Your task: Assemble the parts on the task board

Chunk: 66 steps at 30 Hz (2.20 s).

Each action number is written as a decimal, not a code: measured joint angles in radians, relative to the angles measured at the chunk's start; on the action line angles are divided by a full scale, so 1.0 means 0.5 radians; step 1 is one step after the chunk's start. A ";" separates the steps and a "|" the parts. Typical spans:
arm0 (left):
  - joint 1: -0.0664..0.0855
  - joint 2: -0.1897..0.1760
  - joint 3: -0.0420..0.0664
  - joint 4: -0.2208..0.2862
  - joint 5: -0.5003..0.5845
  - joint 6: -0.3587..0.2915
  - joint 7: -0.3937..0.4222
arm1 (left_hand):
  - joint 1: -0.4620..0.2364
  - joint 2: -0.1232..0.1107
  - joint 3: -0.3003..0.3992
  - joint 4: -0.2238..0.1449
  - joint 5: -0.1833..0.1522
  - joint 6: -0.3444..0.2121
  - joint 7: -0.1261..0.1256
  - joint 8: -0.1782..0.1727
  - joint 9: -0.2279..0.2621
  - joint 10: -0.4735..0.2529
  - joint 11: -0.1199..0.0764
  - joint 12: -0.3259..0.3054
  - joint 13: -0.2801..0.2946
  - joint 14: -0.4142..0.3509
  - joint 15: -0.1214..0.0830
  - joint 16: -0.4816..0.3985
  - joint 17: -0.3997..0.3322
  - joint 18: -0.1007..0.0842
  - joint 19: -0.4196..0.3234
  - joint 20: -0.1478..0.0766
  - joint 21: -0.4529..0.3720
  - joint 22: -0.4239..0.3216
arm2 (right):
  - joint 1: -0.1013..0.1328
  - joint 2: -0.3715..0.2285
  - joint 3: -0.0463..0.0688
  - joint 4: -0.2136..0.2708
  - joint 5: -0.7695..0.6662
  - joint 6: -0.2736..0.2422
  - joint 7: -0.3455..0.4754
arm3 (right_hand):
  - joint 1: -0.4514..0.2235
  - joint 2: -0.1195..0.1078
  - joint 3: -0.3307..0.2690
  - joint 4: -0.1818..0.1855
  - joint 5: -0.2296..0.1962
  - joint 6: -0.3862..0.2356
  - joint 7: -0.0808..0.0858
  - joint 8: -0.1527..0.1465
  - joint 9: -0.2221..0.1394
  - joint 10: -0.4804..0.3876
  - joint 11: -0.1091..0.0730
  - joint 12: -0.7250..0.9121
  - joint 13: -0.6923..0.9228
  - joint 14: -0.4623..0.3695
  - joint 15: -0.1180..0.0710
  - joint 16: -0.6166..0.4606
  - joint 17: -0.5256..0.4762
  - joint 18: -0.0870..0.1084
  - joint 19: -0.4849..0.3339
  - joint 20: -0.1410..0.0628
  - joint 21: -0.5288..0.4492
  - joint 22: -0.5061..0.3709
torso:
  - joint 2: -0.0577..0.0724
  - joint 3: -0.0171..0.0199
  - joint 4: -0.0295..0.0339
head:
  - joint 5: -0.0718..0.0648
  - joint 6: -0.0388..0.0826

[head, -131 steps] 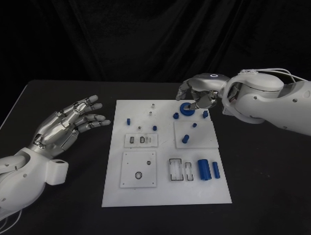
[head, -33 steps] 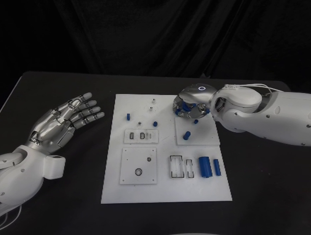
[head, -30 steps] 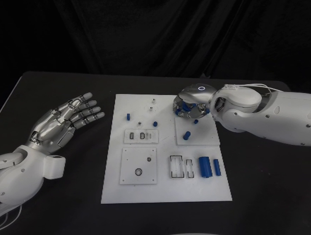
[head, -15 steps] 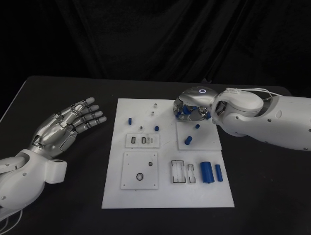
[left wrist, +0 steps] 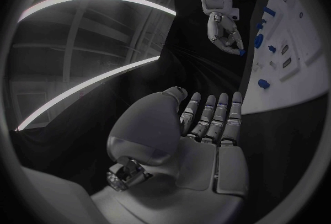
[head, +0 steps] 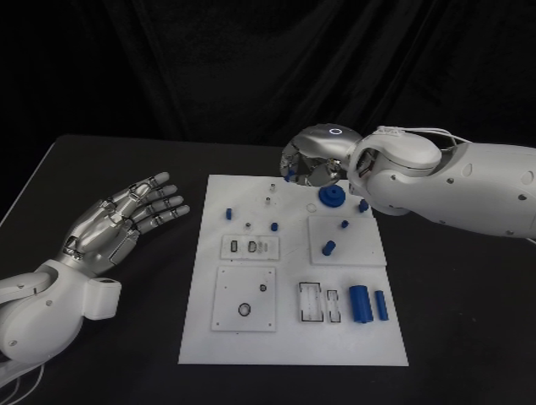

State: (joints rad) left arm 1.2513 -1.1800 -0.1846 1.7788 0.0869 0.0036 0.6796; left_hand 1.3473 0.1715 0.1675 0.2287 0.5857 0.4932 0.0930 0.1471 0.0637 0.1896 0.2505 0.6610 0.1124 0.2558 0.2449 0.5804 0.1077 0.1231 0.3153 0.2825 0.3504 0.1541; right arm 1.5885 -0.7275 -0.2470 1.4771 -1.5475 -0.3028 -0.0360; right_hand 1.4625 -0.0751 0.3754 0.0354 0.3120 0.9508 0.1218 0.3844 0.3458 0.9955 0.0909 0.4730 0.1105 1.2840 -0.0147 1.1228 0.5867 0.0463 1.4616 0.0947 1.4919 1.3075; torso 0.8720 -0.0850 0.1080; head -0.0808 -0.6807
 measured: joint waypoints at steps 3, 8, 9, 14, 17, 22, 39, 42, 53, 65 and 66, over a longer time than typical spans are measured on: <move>0.000 0.008 0.000 -0.001 0.002 0.000 0.000 | 0.000 0.000 0.008 -0.008 0.000 -0.004 0.004 0.000 0.000 0.007 0.007 0.000 -0.002 0.007 0.007 -0.008 -0.001 0.000 0.004 0.004 0.000 0.000 | -0.006 0.072 0.000 -0.078 0.010 0.008 0.005 | 0.000 0.000 0.000 0.000 0.000 0.000 0.000 0.000 0.000 0.000 0.000 -0.008 0.000 0.003 0.003 0.002 0.010 0.000 0.000 0.000 0.000 0.000 | 0.000 -0.0012 0.003 | 0.000 0.003; 0.000 0.015 0.000 -0.007 0.005 0.000 0.000 | 0.000 0.000 0.008 -0.008 0.000 -0.007 0.007 0.000 0.000 0.007 0.007 0.000 -0.002 0.007 0.007 -0.007 -0.002 0.000 0.007 0.007 0.000 0.000 | -0.031 0.145 0.000 -0.164 0.016 0.021 0.016 | 0.000 0.000 -0.004 0.004 -0.008 0.000 0.000 -0.006 0.008 0.018 -0.004 -0.023 -0.003 0.003 0.003 0.002 0.015 0.000 0.000 0.000 0.000 0.000 | 0.001 -0.0002 0.005 | 0.004 0.006; 0.000 0.018 0.000 -0.008 0.005 0.001 0.000 | 0.000 0.000 0.008 -0.008 0.000 -0.007 0.007 0.000 0.000 0.007 0.007 0.000 -0.002 0.007 0.007 -0.007 -0.002 0.000 0.007 0.007 0.000 0.000 | -0.039 0.159 0.000 -0.187 0.016 0.024 0.018 | 0.000 0.000 -0.006 0.006 -0.015 0.000 0.000 -0.013 0.009 0.019 -0.004 -0.024 -0.004 0.003 0.003 0.002 0.016 0.000 0.000 0.000 0.000 0.000 | 0.001 0.0002 0.005 | 0.004 0.006; 0.000 0.025 0.000 -0.016 0.007 0.001 0.000 | 0.000 0.000 0.008 -0.008 0.000 -0.007 0.007 0.000 0.000 0.007 0.007 0.000 -0.002 0.007 0.007 -0.007 -0.002 0.000 0.007 0.007 0.000 0.000 | -0.062 0.203 0.000 -0.242 -0.003 0.030 0.022 | 0.000 0.000 -0.006 0.006 -0.016 -0.009 0.008 -0.025 0.015 0.030 -0.014 -0.039 -0.004 0.003 0.003 0.002 0.017 0.000 0.000 0.000 0.000 0.000 | 0.003 0.0040 0.007 | 0.000 0.010; 0.000 0.029 0.000 -0.019 0.009 0.001 0.000 | 0.000 0.000 0.008 -0.008 0.000 -0.007 0.007 0.000 0.000 0.007 0.007 0.000 -0.002 0.007 0.007 -0.007 -0.002 0.000 0.007 0.007 0.000 0.000 | -0.073 0.220 0.000 -0.266 -0.022 0.033 0.024 | -0.001 0.000 -0.006 0.006 -0.029 -0.013 0.012 -0.032 0.016 0.033 -0.018 -0.046 -0.004 0.003 0.003 0.002 0.016 0.000 0.000 0.000 0.000 0.000 | 0.004 0.0059 0.007 | -0.004 0.012; 0.000 0.034 -0.001 -0.020 0.010 0.002 0.000 | 0.000 0.000 0.008 -0.008 0.000 -0.007 0.007 0.000 0.000 0.007 0.007 0.000 -0.004 0.015 0.015 -0.007 -0.004 0.000 0.007 0.007 0.000 -0.002 | -0.085 0.240 0.000 -0.294 -0.049 0.034 0.025 | -0.001 0.000 -0.006 0.006 -0.031 -0.029 0.007 -0.047 0.017 0.037 -0.016 -0.058 -0.004 0.009 0.008 0.002 0.018 0.000 0.000 0.000 0.000 0.000 | 0.004 0.0061 0.010 | -0.012 0.012; 0.000 0.038 -0.002 -0.023 0.018 0.008 0.000 | 0.000 0.000 0.016 -0.016 0.000 -0.007 0.007 0.000 0.000 0.007 0.007 0.000 -0.004 0.014 0.014 -0.007 -0.004 0.000 0.007 0.007 0.000 -0.002 | -0.127 0.304 0.003 -0.363 -0.084 0.040 0.033 | -0.001 0.000 -0.012 0.012 -0.053 -0.073 0.007 -0.101 0.027 0.038 -0.033 -0.116 -0.004 0.001 0.016 0.002 0.001 0.000 0.000 0.014 0.000 0.001 | 0.002 0.0048 0.007 | -0.011 0.003; 0.000 0.038 -0.002 -0.025 0.019 0.009 0.000 | 0.000 0.000 0.016 -0.016 0.000 -0.007 0.007 0.000 0.000 0.007 0.007 0.000 -0.003 0.015 0.014 -0.007 -0.004 0.000 0.007 0.007 0.000 -0.001 | -0.131 0.309 0.003 -0.371 -0.086 0.042 0.033 | -0.001 0.000 -0.012 0.012 -0.053 -0.073 0.007 -0.101 0.027 0.034 -0.028 -0.116 -0.005 0.001 0.016 0.002 0.001 0.001 0.000 0.014 0.000 0.001 | 0.002 0.0048 0.007 | -0.013 -0.002; 0.000 0.040 -0.003 -0.026 0.024 0.013 0.000 | 0.000 0.000 0.016 -0.016 0.000 -0.007 0.007 0.000 0.000 0.007 0.007 0.000 -0.006 0.014 0.014 -0.007 -0.006 0.000 0.007 0.007 0.000 -0.001 | -0.151 0.327 0.004 -0.392 -0.090 0.072 0.019 | -0.001 0.000 -0.020 0.020 -0.075 -0.155 0.004 -0.205 0.020 -0.073 0.006 -0.181 0.005 -0.042 0.058 -0.032 -0.050 0.001 -0.046 0.050 -0.046 0.001 | 0.002 0.0048 0.007 | -0.019 -0.008; 0.000 0.044 -0.004 -0.029 0.034 0.019 0.000 | 0.000 0.000 0.016 -0.016 0.000 0.000 0.014 0.000 0.000 0.007 0.007 0.000 -0.006 0.014 0.014 -0.007 -0.006 -0.033 0.007 0.007 0.000 -0.001 | -0.168 0.344 0.001 -0.422 -0.091 0.133 -0.017 | -0.038 -0.037 -0.062 0.029 -0.171 -0.509 -0.086 -0.515 -0.134 -0.611 0.073 -0.372 -0.024 -0.178 0.058 -0.108 -0.183 0.034 -0.190 0.068 -0.184 0.001 | 0.001 0.0042 0.007 | -0.020 -0.009; 0.000 0.044 -0.004 -0.030 0.034 0.019 0.000 | 0.000 0.000 0.016 -0.016 0.000 0.000 0.014 0.000 0.000 0.007 0.007 0.000 -0.006 0.014 0.014 -0.007 -0.006 -0.033 0.007 0.007 0.000 -0.001 | -0.169 0.344 0.001 -0.422 -0.091 0.133 -0.018 | -0.038 -0.037 -0.067 0.028 -0.171 -0.512 -0.089 -0.518 -0.139 -0.630 0.074 -0.372 -0.024 -0.181 0.058 -0.108 -0.186 0.034 -0.190 0.068 -0.187 0.001 | 0.001 0.0042 0.007 | -0.020 -0.010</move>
State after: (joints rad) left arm 1.2513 -1.1580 -0.1865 1.7639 0.1041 0.0131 0.6797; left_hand 1.3473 0.1716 0.1757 0.2206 0.5857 0.4933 0.1001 0.1471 0.0637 0.1932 0.2540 0.6610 0.1096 0.2630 0.2521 0.5767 0.1046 0.1067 0.3188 0.2859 0.3504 0.1535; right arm 1.5042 -0.5555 -0.2465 1.2659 -1.5932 -0.2365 -0.0451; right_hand 1.4434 -0.0936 0.3421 0.0497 0.2267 0.6949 0.0772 0.1253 0.2761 0.6807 0.1277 0.2872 0.0986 1.1936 0.0141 1.0687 0.4938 0.0631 1.3666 0.1286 1.3985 1.3078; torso 0.8723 -0.0829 0.1114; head -0.0909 -0.6856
